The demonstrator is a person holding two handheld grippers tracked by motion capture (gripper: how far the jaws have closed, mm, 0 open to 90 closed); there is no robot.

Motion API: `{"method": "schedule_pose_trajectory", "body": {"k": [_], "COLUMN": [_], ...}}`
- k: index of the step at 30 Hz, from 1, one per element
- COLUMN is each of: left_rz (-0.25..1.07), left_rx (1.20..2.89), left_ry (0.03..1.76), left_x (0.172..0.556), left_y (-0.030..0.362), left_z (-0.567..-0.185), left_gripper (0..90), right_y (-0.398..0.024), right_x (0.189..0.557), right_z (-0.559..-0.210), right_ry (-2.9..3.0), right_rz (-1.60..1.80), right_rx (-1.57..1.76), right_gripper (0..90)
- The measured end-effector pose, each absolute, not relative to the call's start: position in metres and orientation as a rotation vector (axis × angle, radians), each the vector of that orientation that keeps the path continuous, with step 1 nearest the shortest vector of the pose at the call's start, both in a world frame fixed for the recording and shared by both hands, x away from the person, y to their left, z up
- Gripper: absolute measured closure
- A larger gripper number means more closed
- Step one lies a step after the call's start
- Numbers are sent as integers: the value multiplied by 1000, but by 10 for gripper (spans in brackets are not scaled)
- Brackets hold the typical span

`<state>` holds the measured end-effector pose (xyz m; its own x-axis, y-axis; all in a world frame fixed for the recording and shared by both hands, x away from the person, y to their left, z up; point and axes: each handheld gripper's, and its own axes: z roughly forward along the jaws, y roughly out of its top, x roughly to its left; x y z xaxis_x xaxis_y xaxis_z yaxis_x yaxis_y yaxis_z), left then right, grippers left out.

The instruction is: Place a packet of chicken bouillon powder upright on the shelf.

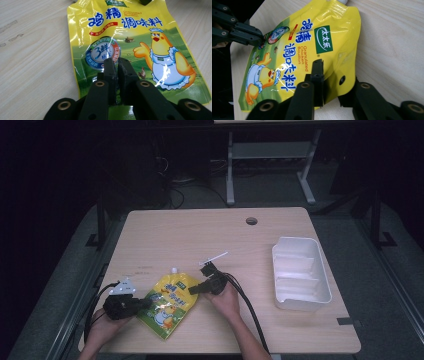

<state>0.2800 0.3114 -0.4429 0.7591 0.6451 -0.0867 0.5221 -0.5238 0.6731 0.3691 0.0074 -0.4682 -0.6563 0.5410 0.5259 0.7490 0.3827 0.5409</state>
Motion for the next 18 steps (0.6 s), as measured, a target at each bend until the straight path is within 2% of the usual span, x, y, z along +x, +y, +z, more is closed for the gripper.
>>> {"method": "schedule_pose_trajectory", "body": {"k": [6, 18], "left_rz": [235, 217], "left_rx": [2241, 2017], "left_ry": [870, 875], "left_x": [280, 276], "left_y": [314, 335], "left_z": [-439, -421], "left_gripper": [773, 558], "right_y": [7, -5], "right_x": [368, 355], "right_z": [-462, -420], "right_ry": [-2392, -2436], "right_rz": [-1185, -1332], "right_rx": [-1112, -1024], "right_gripper": [846, 887]}}
